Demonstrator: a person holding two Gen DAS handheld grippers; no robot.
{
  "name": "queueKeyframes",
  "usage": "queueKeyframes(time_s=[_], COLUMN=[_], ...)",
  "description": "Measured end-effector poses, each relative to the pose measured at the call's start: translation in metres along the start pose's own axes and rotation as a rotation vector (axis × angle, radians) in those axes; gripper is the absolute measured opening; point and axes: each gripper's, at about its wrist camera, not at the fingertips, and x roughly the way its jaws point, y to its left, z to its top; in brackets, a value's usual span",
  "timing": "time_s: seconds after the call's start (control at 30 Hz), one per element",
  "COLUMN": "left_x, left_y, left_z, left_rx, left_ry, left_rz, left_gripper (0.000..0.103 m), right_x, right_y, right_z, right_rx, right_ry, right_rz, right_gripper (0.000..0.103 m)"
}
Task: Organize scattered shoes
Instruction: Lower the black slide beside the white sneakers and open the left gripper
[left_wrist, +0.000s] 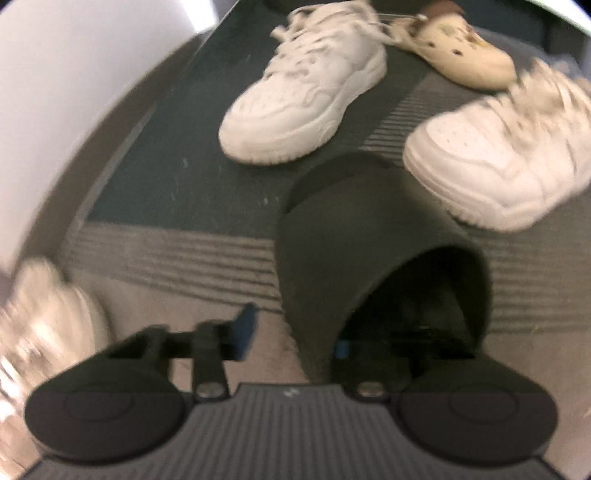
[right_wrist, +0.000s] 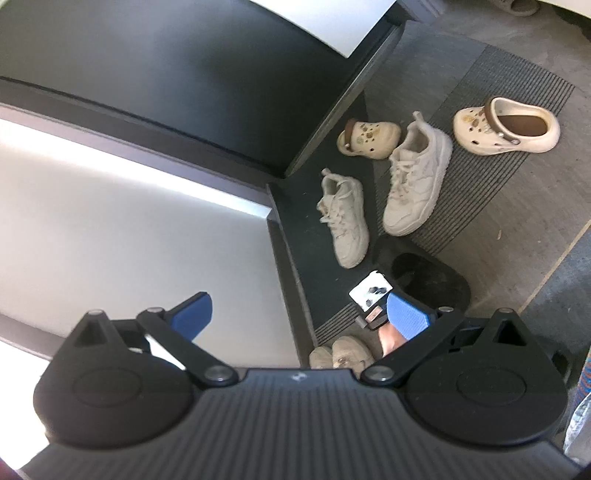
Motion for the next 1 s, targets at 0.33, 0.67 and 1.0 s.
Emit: queueKeyframes(time_s=[0.33,0.67,1.0], left_x=[-0.027,-0.045,-0.135], left_y=[0.034,0.044,0.058], left_z=[0.0,-0.04,-0.019], left_rx=[-0.333,-0.279,-0.062], left_ry=[0.213,0.231,0.055], left_rz=[-0.096,-0.166,-0.167], left_gripper=[0.022,0.061,0.083], right_x=[-0.01,-0.014,-0.019], right_y=[-0.006,-0.004,0.007], right_z=[-0.004,-0.005,-0.004], right_rx=[-0.006,-0.042,-0.1], right_ry=[-0.014,-0.04,-0.087], right_rz=[0.017,0.007,-0.004], right_gripper=[0.103,0.103,0.103])
